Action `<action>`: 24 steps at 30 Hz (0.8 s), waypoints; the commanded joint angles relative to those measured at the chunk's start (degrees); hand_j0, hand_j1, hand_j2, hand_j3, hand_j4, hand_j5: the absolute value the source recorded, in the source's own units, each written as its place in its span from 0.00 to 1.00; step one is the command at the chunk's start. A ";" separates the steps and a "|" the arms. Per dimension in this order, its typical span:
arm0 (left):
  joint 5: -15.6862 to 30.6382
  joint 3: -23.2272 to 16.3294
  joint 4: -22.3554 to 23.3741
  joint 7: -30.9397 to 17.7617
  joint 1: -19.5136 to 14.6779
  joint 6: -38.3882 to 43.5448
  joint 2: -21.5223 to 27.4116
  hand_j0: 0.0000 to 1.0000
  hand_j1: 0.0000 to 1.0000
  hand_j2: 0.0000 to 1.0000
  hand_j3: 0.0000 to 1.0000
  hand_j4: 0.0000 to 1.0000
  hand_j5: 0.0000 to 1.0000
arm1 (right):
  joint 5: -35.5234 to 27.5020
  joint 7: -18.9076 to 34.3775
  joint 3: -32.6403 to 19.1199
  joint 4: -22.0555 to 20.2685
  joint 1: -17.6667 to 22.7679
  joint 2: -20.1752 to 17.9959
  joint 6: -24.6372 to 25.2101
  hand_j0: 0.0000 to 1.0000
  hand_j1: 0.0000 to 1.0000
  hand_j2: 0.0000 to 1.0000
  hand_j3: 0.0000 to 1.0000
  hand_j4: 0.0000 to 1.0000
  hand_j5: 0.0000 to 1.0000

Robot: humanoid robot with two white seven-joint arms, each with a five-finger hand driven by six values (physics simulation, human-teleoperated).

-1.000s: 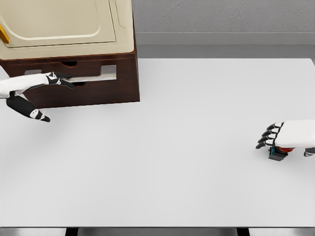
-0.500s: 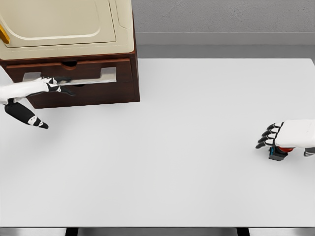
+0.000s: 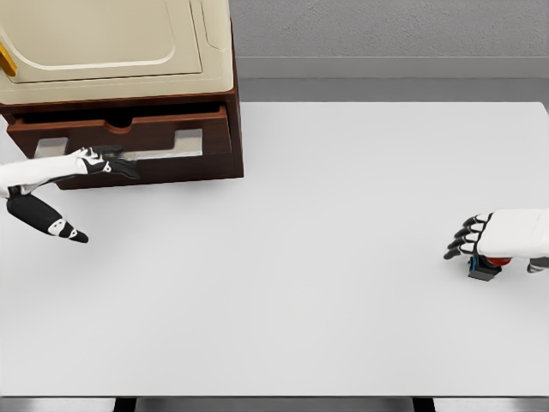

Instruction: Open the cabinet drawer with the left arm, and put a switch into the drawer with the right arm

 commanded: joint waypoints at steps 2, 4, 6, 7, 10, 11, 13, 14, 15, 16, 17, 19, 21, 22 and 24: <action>0.97 -0.03 -0.12 -0.23 0.09 -1.40 0.69 0.94 0.94 0.94 0.94 0.94 0.94 | -0.17 -0.01 -0.02 0.05 0.00 -0.06 0.10 0.99 0.99 0.99 0.99 0.99 0.99; 0.97 -0.03 -0.12 -0.23 0.44 -1.93 0.86 0.94 0.94 0.94 0.94 0.94 0.94 | -0.17 -0.01 -0.02 -0.04 0.00 -0.06 0.10 0.99 0.99 0.99 0.99 0.99 0.99; 1.94 -0.03 -0.21 -0.23 0.70 -2.72 1.57 0.94 0.94 0.94 0.94 0.94 0.94 | -0.17 -0.01 -0.02 -0.04 0.08 -0.06 0.10 0.99 0.99 0.99 0.99 0.99 0.99; 2.11 -0.03 -0.21 -0.23 0.79 -3.86 2.27 0.94 0.94 0.94 0.94 0.94 0.94 | -0.17 -0.01 -0.02 0.05 0.08 -0.06 0.10 0.99 0.99 0.99 0.99 0.99 0.99; 2.46 -0.03 -0.21 -0.23 1.23 -4.30 2.62 0.94 0.94 0.94 0.94 0.94 0.94 | -0.17 -0.01 -0.02 -0.04 0.00 -0.06 0.10 0.99 0.99 0.99 0.99 0.99 0.99; 2.46 -0.12 -0.21 -0.23 1.23 -4.39 2.71 0.94 0.94 0.94 0.94 0.94 0.94 | -0.17 -0.01 -0.02 -0.04 0.00 -0.06 0.10 0.99 0.99 0.99 0.99 0.99 0.99; 2.55 -0.12 -0.21 -0.23 1.23 -4.39 2.88 0.94 0.94 0.94 0.94 0.94 0.94 | -0.17 -0.01 -0.02 0.05 0.08 -0.06 0.10 0.99 0.99 0.99 0.99 0.99 0.99; 2.55 -0.12 -0.21 -0.23 1.23 -4.48 2.89 0.94 0.94 0.94 0.94 0.94 0.94 | -0.17 -0.01 -0.02 0.05 0.08 -0.06 0.10 0.99 0.99 0.99 0.99 0.99 0.99; 2.73 -0.12 -0.21 -0.23 1.32 -5.01 2.97 0.94 0.94 0.94 0.94 0.94 0.94 | -0.17 -0.01 -0.02 0.05 0.08 -0.06 0.10 0.99 0.99 0.99 0.99 0.99 0.99; 3.69 -0.12 -0.21 -0.23 1.84 -5.89 3.59 0.94 0.94 0.94 0.94 0.94 0.94 | -0.17 -0.01 -0.02 0.05 0.08 -0.06 0.10 0.99 0.99 0.99 0.99 0.99 0.99; 3.87 -0.12 -0.21 -0.23 2.02 -6.94 4.20 0.94 0.94 0.94 0.94 0.94 0.94 | -0.17 -0.01 -0.02 -0.03 0.08 -0.06 0.10 0.99 0.99 0.99 0.99 0.99 0.99; 4.13 -0.12 -0.21 -0.23 2.11 -7.20 4.47 0.94 0.94 0.94 0.94 0.94 0.94 | -0.17 -0.01 -0.02 0.05 0.08 -0.06 0.10 0.99 0.99 0.99 0.99 0.99 0.99; 4.31 -0.12 -0.21 -0.23 2.19 -7.29 4.47 0.94 0.94 0.94 0.94 0.94 0.94 | -0.17 -0.01 -0.02 0.05 0.08 -0.06 0.10 0.95 0.95 0.95 0.95 0.95 0.95; 4.49 -0.12 -0.21 -0.23 2.20 -7.38 4.47 0.94 0.94 0.94 0.94 0.94 0.94 | -0.17 -0.01 -0.02 -0.03 0.08 -0.06 0.10 0.93 0.93 0.93 0.93 0.93 0.93; 4.49 -0.12 -0.21 -0.23 2.28 -7.56 4.64 0.94 0.94 0.94 0.94 0.94 0.94 | -0.17 -0.01 -0.02 -0.03 0.08 -0.06 0.10 0.93 0.93 0.93 0.93 0.93 0.93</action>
